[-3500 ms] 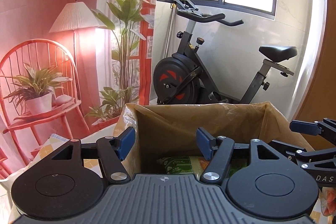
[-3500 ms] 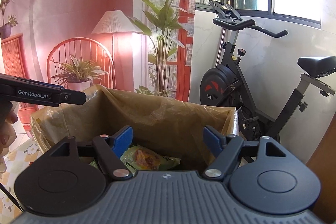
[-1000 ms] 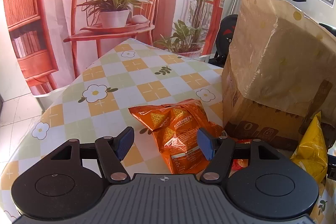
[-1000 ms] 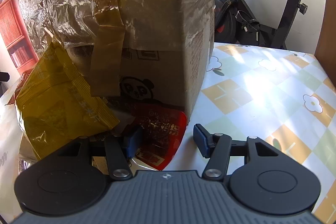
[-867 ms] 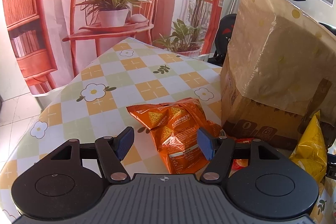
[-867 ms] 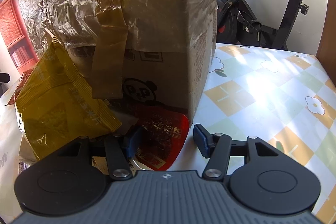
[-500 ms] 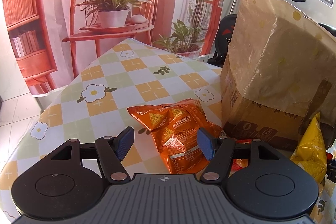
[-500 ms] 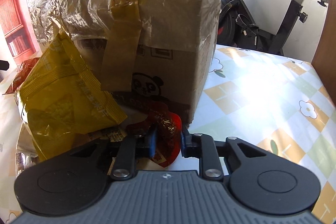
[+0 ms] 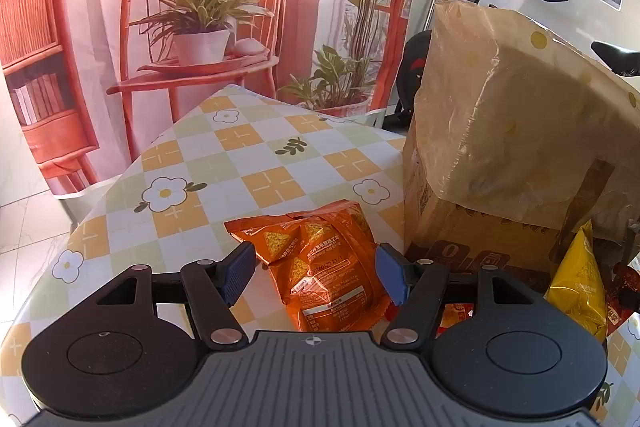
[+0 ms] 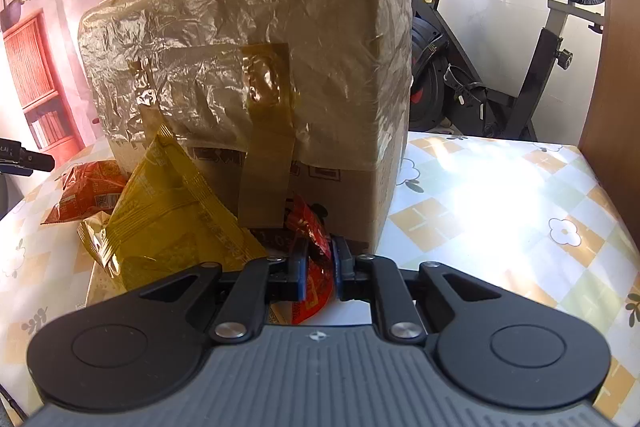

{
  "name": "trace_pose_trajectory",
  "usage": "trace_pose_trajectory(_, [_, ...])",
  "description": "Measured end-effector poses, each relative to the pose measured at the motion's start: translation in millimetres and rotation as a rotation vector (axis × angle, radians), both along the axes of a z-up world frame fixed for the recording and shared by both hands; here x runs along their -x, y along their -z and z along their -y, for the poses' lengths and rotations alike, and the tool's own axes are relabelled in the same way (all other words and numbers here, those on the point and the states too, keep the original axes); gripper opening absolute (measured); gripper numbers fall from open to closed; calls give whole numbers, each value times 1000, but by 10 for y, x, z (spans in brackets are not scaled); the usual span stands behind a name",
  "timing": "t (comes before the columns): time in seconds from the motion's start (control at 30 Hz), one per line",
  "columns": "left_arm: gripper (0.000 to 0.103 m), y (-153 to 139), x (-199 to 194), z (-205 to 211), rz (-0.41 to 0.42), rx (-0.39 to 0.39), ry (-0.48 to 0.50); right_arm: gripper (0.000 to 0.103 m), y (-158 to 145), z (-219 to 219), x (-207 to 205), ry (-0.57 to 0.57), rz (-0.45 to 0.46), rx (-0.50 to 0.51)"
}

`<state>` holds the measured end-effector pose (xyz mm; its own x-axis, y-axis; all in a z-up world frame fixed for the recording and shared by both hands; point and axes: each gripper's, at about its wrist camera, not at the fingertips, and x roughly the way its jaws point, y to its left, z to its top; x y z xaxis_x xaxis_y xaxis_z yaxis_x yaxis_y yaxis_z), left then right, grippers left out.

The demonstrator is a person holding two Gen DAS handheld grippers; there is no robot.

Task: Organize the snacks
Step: 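Grasp the red snack packet with the right gripper, then grasp the orange chip bag with the left gripper while the right holds the red packet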

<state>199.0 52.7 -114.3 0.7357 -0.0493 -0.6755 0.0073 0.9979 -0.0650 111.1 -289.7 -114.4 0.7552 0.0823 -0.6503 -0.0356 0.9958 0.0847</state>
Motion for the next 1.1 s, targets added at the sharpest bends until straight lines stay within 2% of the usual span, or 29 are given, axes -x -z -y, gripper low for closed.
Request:
trace_pose_trajectory(0.3, [69, -32, -4, -40, -1, 5, 12, 13, -78, 138, 49, 43, 29, -28])
trace_pose_trajectory(0.47, [70, 40, 0, -68, -29, 4, 18, 13, -92, 154, 88, 55, 44, -33])
trace_pose_trajectory(0.67, [70, 209, -17, -173, -82, 51, -19, 13, -57, 143, 75, 58, 35, -38])
trace_pose_trajectory(0.8, [70, 242, -137, -192, -80, 62, -29, 13, -62, 156, 66, 61, 31, -37])
trace_pose_trajectory(0.87, [71, 266, -254, -199, -87, 82, -40, 13, -63, 153, 57, 62, 27, -35])
trace_pose_trajectory(0.97, [78, 374, -446, -218, -128, 121, -65, 13, -55, 148, 41, 67, 22, -35])
trace_pose_trajectory(1.1, [82, 508, -530, -333, -151, 253, -143, 13, -57, 133, 26, 66, 17, -35])
